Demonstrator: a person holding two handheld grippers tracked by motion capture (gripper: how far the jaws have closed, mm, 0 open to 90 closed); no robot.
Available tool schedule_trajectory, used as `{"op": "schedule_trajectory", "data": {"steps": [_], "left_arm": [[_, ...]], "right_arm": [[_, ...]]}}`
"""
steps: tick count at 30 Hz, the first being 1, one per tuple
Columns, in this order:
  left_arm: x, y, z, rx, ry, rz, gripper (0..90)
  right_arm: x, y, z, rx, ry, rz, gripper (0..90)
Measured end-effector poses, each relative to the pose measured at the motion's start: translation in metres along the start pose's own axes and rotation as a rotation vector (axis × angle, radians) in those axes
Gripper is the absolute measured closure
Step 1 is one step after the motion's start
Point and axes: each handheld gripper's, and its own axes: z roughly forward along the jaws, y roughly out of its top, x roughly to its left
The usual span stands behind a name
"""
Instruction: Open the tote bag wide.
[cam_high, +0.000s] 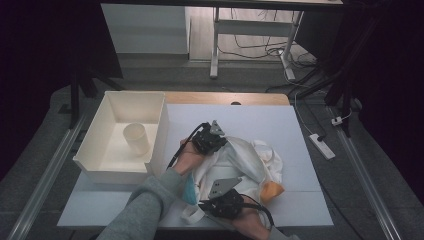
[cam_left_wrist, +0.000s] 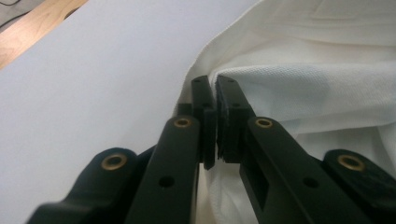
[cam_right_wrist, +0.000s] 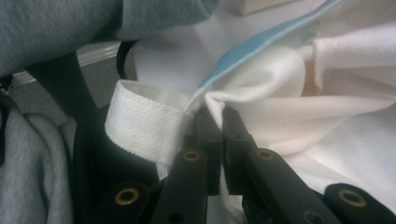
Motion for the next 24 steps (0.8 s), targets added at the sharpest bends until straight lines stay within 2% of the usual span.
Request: {"op": "schedule_trajectory", "data": {"steps": [8, 10, 16, 20, 24], "left_arm": [[0.008, 0.014, 0.009, 0.044, 0.009, 0.023, 86.2], [0.010, 0.015, 0.011, 0.048, 0.006, 0.018, 86.2], [0.013, 0.015, 0.016, 0.054, -0.003, 0.003, 86.2], [0.014, 0.014, 0.014, 0.050, -0.016, -0.001, 86.1], [0.013, 0.013, 0.011, 0.049, -0.022, -0.009, 85.1]], "right_arm": [[-0.013, 0.016, 0.014, -0.038, -0.014, 0.030, 88.9], [-0.017, 0.019, 0.019, -0.034, -0.010, 0.038, 88.9], [-0.016, 0.016, 0.019, -0.039, 0.001, 0.062, 89.1], [-0.015, 0.015, 0.021, -0.021, 0.000, 0.040, 89.0], [-0.017, 0.014, 0.021, -0.026, 0.015, 0.046, 88.4]]}}
